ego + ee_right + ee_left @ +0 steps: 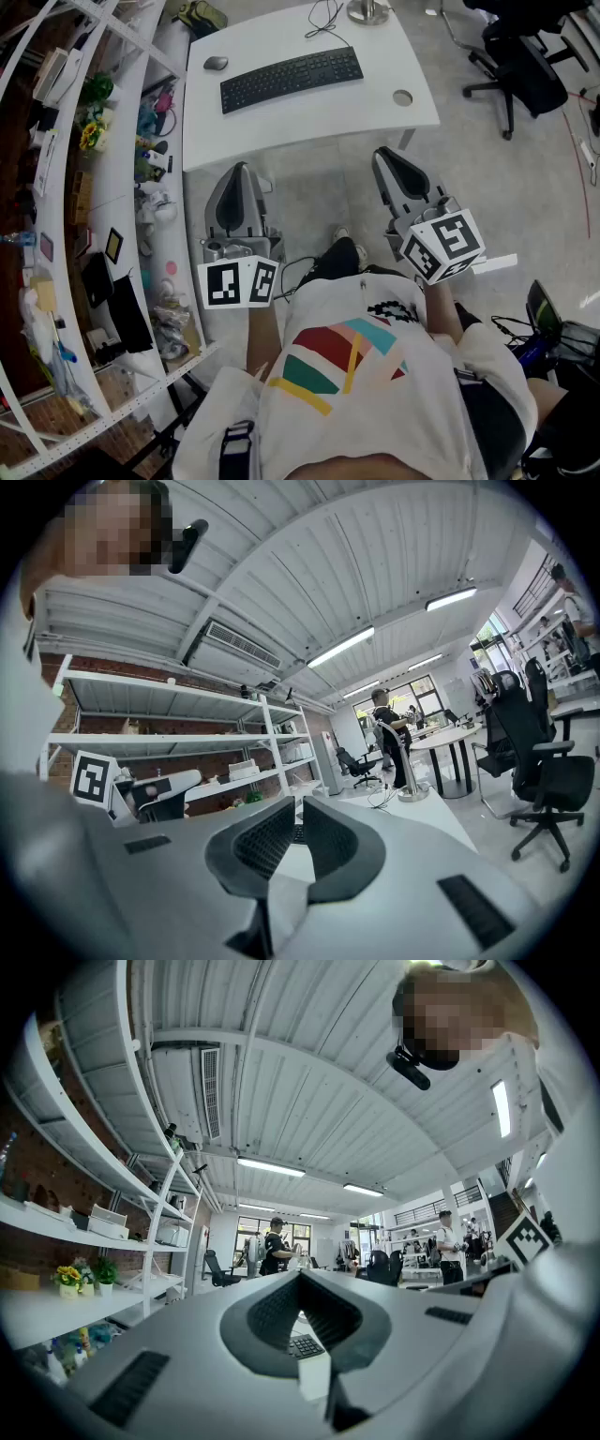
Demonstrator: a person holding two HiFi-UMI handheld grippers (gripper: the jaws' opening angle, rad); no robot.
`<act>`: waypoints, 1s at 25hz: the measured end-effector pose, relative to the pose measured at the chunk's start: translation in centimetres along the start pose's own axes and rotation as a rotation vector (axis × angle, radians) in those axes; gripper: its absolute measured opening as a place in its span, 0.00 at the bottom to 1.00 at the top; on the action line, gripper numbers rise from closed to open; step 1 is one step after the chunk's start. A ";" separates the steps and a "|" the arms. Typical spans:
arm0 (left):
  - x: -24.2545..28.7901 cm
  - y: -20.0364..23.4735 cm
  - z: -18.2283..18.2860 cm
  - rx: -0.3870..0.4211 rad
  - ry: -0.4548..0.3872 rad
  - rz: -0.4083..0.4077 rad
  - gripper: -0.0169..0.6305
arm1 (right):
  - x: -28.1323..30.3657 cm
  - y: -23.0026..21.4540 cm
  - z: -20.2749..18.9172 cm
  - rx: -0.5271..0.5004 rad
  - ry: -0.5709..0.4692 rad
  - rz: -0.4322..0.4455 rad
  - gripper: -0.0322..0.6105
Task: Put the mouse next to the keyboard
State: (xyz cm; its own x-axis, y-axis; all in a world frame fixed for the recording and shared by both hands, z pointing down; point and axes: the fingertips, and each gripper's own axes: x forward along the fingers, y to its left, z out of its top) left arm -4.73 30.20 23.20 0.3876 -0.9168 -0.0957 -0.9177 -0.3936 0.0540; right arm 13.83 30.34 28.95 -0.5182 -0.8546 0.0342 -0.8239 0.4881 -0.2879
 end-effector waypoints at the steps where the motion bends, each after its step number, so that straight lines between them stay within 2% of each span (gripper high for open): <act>1: 0.2 0.0 0.0 0.004 0.000 0.001 0.09 | 0.1 -0.3 -0.1 -0.004 0.005 -0.003 0.07; 8: 2.9 -0.3 -0.9 0.030 0.017 0.008 0.09 | 1.4 -3.1 0.0 -0.049 0.017 -0.042 0.07; 9: 3.3 -0.2 -1.1 0.031 0.021 0.007 0.09 | 1.8 -3.3 0.1 -0.045 0.009 -0.044 0.13; 11: 4.4 0.5 -1.5 0.029 0.021 0.005 0.09 | 3.1 -3.6 0.3 -0.045 -0.003 -0.038 0.30; 13: 5.5 1.7 -2.1 0.020 0.014 0.007 0.09 | 4.8 -3.8 0.2 -0.057 -0.002 -0.032 0.36; 17: 9.0 5.9 -3.1 -0.001 -0.003 0.017 0.09 | 10.1 -4.2 -0.1 -0.074 0.010 -0.011 0.36; 21: 14.6 10.6 -3.3 -0.021 -0.035 0.000 0.09 | 16.2 -5.0 1.3 -0.092 -0.027 0.030 0.36; 25: 21.2 15.5 -4.1 -0.034 -0.032 -0.044 0.09 | 23.8 -6.7 3.2 -0.120 -0.055 0.004 0.36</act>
State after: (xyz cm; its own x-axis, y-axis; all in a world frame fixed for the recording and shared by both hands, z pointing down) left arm -10.37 4.37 26.07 0.4236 -0.8964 -0.1303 -0.8964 -0.4356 0.0824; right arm 7.77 6.20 28.62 -0.5112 -0.8593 -0.0200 -0.8450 0.5067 -0.1712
